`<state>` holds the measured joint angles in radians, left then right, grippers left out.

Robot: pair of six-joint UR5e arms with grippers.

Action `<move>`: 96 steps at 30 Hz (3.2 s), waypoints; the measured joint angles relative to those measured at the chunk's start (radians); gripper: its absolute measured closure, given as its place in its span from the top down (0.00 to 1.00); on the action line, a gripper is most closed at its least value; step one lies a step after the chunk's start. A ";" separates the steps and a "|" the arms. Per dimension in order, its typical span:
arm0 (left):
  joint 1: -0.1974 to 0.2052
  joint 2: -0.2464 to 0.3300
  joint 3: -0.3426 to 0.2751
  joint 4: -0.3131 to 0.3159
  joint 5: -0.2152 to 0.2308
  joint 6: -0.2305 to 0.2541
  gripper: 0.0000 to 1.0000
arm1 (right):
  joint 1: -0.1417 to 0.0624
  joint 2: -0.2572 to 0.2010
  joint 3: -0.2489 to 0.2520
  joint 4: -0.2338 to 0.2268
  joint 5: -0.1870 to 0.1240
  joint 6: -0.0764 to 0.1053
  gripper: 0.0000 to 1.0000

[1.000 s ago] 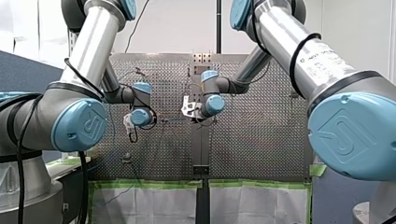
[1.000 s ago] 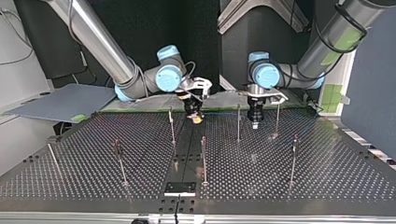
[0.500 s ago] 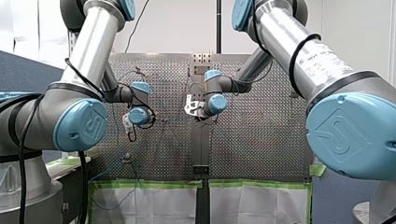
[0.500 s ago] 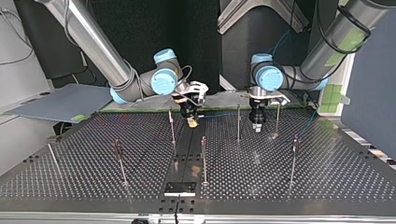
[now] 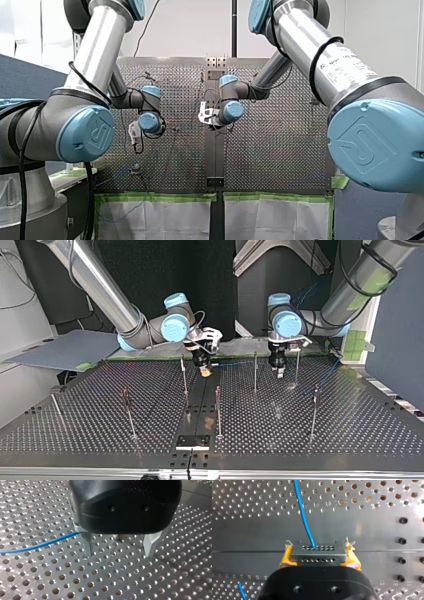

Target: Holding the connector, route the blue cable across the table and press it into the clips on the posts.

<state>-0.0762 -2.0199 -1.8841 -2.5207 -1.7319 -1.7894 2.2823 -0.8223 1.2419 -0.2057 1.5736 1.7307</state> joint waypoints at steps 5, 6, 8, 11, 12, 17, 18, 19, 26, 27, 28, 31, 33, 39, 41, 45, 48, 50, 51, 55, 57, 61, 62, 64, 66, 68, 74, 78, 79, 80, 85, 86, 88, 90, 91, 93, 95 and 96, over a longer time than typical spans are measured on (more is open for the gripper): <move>-0.014 0.036 -0.024 -0.050 0.000 -0.001 1.00 | -0.003 0.000 0.000 0.000 0.000 0.000 0.00; -0.019 0.047 -0.034 -0.062 0.000 -0.002 1.00 | -0.003 0.000 0.000 0.000 0.000 0.000 0.00; -0.025 0.065 -0.051 -0.081 0.001 0.000 1.00 | -0.003 0.000 0.000 0.000 0.000 0.000 0.00; -0.037 0.096 -0.081 -0.110 0.000 0.014 1.00 | -0.003 0.000 0.000 0.000 -0.001 0.000 0.00; -0.042 0.109 -0.094 -0.119 -0.002 0.020 1.00 | -0.003 0.000 0.000 0.000 -0.002 0.000 0.00; -0.063 0.162 -0.134 -0.135 -0.020 0.031 1.00 | -0.004 0.000 0.000 0.004 -0.007 0.000 0.00; -0.068 0.175 -0.140 -0.138 -0.022 0.030 1.00 | -0.004 0.000 0.000 0.004 -0.008 0.000 0.00; -0.072 0.185 -0.145 -0.140 -0.023 0.030 1.00 | -0.003 0.000 0.000 0.005 -0.008 0.000 0.00; -0.120 0.251 -0.179 -0.138 -0.025 0.021 1.00 | -0.005 -0.001 0.000 0.011 -0.009 0.000 0.00; -0.133 0.257 -0.181 -0.136 -0.025 0.018 1.00 | -0.005 -0.001 0.000 0.013 -0.009 0.000 0.00; -0.142 0.259 -0.183 -0.135 -0.026 0.015 1.00 | -0.006 -0.001 0.000 0.018 -0.009 0.000 0.00; -0.174 0.262 -0.186 -0.129 -0.035 0.005 1.00 | -0.012 -0.001 0.000 0.028 -0.009 0.000 0.00; -0.197 0.260 -0.187 -0.125 -0.037 0.002 1.00 | -0.015 -0.001 0.000 0.032 -0.010 0.000 0.00; -0.236 0.226 -0.186 -0.113 -0.035 0.002 1.00 | -0.024 -0.001 0.000 0.038 -0.009 0.000 0.00; -0.241 0.209 -0.183 -0.101 -0.034 0.003 1.00 | -0.024 -0.001 0.000 0.039 -0.009 0.000 0.00; -0.250 0.166 -0.169 -0.075 -0.028 0.000 1.00 | -0.025 -0.001 0.000 0.040 -0.009 0.000 0.00; -0.255 0.140 -0.153 -0.063 -0.026 -0.009 1.00 | -0.025 -0.001 0.000 0.039 -0.009 0.000 0.00; -0.258 0.131 -0.142 -0.059 -0.026 -0.013 1.00 | -0.025 -0.001 0.000 0.039 -0.009 0.000 0.00; -0.259 0.129 -0.137 -0.058 -0.025 -0.015 1.00 | -0.025 -0.001 0.000 0.039 -0.009 0.000 0.00; -0.262 0.125 -0.112 -0.056 -0.024 -0.023 1.00 | -0.025 -0.001 0.000 0.038 -0.009 0.000 0.00; -0.263 0.121 -0.095 -0.057 -0.024 -0.030 1.00 | -0.025 -0.001 0.000 0.038 -0.009 0.000 0.00; -0.266 0.092 -0.056 -0.073 -0.016 -0.036 1.00 | -0.025 -0.001 0.000 0.037 -0.009 0.000 0.00; -0.267 0.083 -0.046 -0.076 -0.016 -0.036 1.00 | -0.025 -0.001 0.000 0.037 -0.009 0.000 0.00; -0.268 0.061 -0.023 -0.079 -0.018 -0.037 1.00 | -0.025 -0.001 0.000 0.037 -0.009 0.000 0.00; -0.268 0.040 -0.002 -0.081 -0.026 -0.037 1.00 | -0.025 -0.001 0.000 0.037 -0.009 0.000 0.00; -0.267 0.021 0.017 -0.082 -0.035 -0.038 1.00 | -0.025 -0.001 0.000 0.037 -0.009 0.000 0.00; -0.267 -0.042 0.080 -0.082 -0.059 -0.039 1.00 | -0.025 -0.001 0.000 0.037 -0.009 0.001 0.00; -0.268 -0.088 0.118 -0.065 -0.065 -0.046 1.00 | -0.026 -0.001 0.000 0.036 -0.008 0.000 0.00; -0.267 -0.098 0.122 -0.061 -0.065 -0.049 1.00 | -0.026 -0.001 0.000 0.036 -0.008 0.000 0.00; -0.266 -0.108 0.125 -0.058 -0.066 -0.052 1.00 | -0.026 -0.001 0.000 0.035 -0.008 0.000 0.00; -0.261 -0.143 0.131 -0.055 -0.070 -0.059 1.00 | -0.027 0.000 0.000 0.035 -0.007 0.000 0.00; -0.262 -0.145 0.131 -0.055 -0.071 -0.060 1.00 | -0.028 0.000 0.000 0.035 -0.007 0.000 0.00; -0.264 -0.148 0.131 -0.054 -0.076 -0.062 0.81 | -0.029 0.000 0.000 0.034 -0.007 0.000 0.00; -0.265 -0.148 0.131 -0.053 -0.081 -0.065 0.60 | -0.029 0.000 0.000 0.034 -0.007 0.000 0.00; -0.266 -0.148 0.131 -0.053 -0.083 -0.065 0.46 | -0.030 0.000 0.000 0.034 -0.007 0.000 0.00; -0.268 -0.148 0.131 -0.050 -0.085 -0.066 0.32 | -0.031 0.000 0.000 0.034 -0.007 0.000 0.00; -0.269 -0.148 0.131 -0.048 -0.086 -0.066 0.25 | -0.032 0.000 0.000 0.034 -0.007 0.000 0.00; -0.270 -0.148 0.131 -0.046 -0.087 -0.066 0.16 | -0.032 0.000 0.000 0.034 -0.007 0.000 0.00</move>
<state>-0.3461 -2.1682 -1.7530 -2.5668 -1.8189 -1.8558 2.2501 -0.8222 1.2420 -0.1720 1.5663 1.7308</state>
